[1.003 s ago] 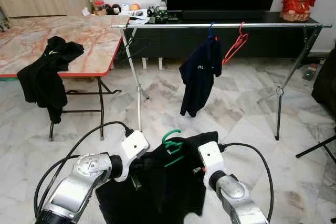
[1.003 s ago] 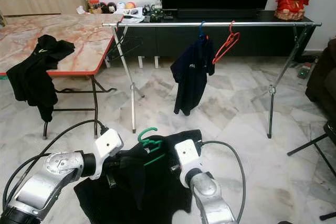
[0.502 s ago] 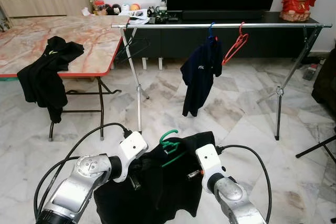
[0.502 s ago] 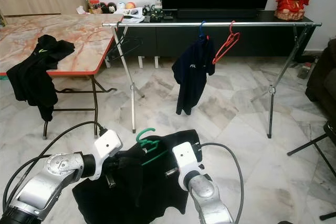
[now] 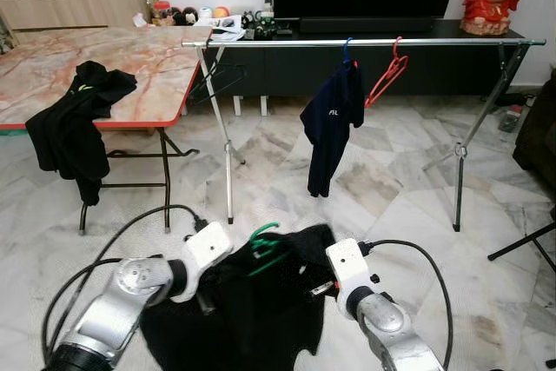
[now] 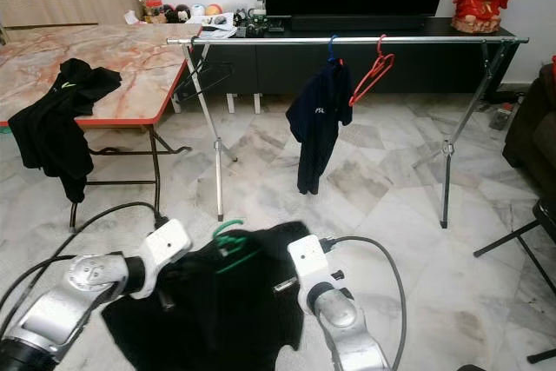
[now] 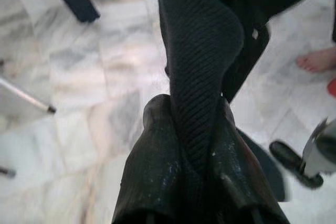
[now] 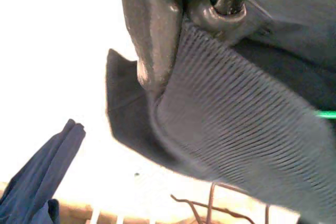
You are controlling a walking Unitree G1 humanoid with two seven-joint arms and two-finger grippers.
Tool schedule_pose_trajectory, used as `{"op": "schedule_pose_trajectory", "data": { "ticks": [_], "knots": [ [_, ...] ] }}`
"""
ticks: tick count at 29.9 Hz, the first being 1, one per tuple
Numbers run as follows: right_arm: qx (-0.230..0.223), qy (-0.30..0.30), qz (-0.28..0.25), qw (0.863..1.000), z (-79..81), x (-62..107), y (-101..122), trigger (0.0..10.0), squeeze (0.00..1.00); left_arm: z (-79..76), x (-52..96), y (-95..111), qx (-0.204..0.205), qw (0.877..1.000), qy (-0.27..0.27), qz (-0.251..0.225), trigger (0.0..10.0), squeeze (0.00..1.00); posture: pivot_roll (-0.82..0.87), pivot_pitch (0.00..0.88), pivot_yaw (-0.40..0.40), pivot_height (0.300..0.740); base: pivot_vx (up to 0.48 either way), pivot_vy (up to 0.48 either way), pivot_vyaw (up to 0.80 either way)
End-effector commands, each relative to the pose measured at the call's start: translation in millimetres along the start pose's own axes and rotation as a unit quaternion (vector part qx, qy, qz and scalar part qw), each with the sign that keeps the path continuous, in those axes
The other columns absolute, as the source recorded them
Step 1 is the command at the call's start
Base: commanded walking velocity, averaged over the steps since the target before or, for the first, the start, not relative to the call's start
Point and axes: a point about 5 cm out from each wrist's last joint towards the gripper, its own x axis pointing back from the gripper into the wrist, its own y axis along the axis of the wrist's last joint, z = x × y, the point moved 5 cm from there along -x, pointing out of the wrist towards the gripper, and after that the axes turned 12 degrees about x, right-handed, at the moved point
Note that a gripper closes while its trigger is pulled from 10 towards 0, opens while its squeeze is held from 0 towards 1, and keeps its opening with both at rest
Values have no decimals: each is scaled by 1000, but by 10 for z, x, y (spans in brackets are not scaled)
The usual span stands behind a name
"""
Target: Hang hanger
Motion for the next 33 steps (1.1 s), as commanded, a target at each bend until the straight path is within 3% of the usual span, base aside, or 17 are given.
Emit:
{"op": "schedule_pose_trajectory", "data": {
  "ticks": [1,4,10,12,16,19,22,30,33],
  "knots": [
    [18,-13,0,1000,-99,-2,52,0,0,43,69,-114,-40,998,-2,43,10000,0,32,0,22,740,0,0,0],
    [29,-23,3,999,-203,14,50,0,0,13,157,-237,-38,996,-28,73,10000,0,28,0,22,740,0,0,0],
    [51,-31,16,998,-348,48,-15,0,0,-6,334,-268,-14,995,-68,71,10000,0,32,0,17,740,0,0,0],
    [61,-39,31,997,-467,83,-104,0,0,-36,530,-185,5,993,-106,52,10000,0,34,0,14,740,0,0,0],
    [68,-41,38,996,-528,104,-149,0,0,-56,663,-102,7,991,-131,34,10000,0,38,0,12,740,0,0,0],
    [77,-45,48,995,-613,137,-203,0,0,-84,840,38,8,987,-163,-6,10000,0,38,0,7,740,0,0,0],
    [78,-47,56,994,-676,157,-255,0,0,-179,954,78,1,979,-202,-15,10000,0,42,0,5,740,0,0,0],
    [93,-49,61,993,-771,181,-300,0,0,-392,1058,42,-47,962,-269,10,10000,0,45,0,-2,740,0,0,0],
    [95,-46,57,993,-782,185,-295,0,0,-366,1055,13,-64,963,-261,26,10000,0,46,0,-4,740,0,0,0]
  ]
}}
